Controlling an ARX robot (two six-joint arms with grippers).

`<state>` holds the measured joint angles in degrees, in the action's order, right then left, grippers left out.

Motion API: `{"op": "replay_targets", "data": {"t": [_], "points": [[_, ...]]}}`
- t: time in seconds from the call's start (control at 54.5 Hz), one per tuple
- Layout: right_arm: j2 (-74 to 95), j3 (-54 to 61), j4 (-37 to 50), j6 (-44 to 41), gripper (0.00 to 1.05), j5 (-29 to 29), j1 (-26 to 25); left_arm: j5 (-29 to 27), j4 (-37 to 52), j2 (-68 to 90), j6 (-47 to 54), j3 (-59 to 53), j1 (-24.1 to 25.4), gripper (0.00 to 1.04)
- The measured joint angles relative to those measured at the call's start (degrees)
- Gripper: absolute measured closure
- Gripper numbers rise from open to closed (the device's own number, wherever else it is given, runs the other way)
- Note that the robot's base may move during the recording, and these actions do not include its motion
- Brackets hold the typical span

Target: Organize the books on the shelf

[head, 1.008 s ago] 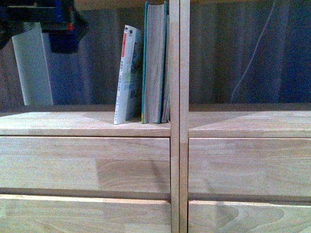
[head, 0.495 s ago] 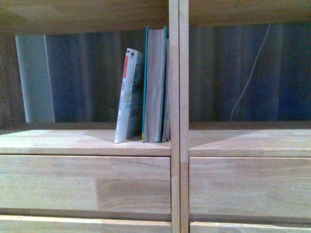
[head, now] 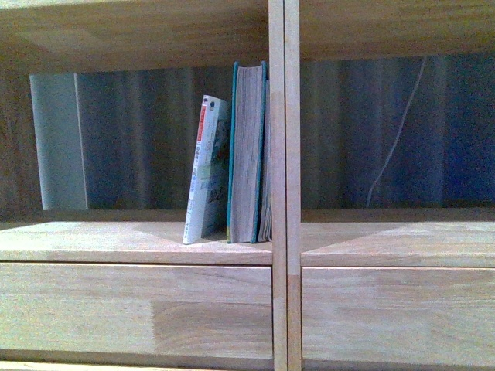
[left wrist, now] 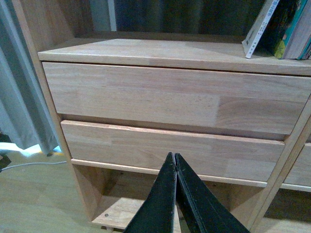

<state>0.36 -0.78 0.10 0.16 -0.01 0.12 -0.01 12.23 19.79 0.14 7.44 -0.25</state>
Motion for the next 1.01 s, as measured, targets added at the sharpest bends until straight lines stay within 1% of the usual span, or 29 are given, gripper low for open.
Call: {"op": "replay_targets", "data": {"t": [0.642, 0.678, 0.715, 0.752, 1.008], "points": [[0.0, 0.0, 0.0, 0.0, 0.07, 0.0, 0.0, 0.0, -3.6, -8.7, 0.0, -4.8, 0.0, 1.02], [0.0, 0.0, 0.0, 0.0, 0.07, 0.0, 0.0, 0.0, -5.6, -10.4, 0.0, -4.8, 0.0, 1.02], [0.0, 0.0, 0.0, 0.0, 0.07, 0.0, 0.0, 0.0, -10.7, -15.7, 0.0, -6.1, 0.0, 1.02], [0.0, 0.0, 0.0, 0.0, 0.07, 0.0, 0.0, 0.0, -12.0, -18.2, 0.0, -6.7, 0.0, 1.02], [0.0, 0.0, 0.0, 0.0, 0.07, 0.0, 0.0, 0.0, -12.2, -19.4, 0.0, -6.7, 0.0, 1.02]]}}
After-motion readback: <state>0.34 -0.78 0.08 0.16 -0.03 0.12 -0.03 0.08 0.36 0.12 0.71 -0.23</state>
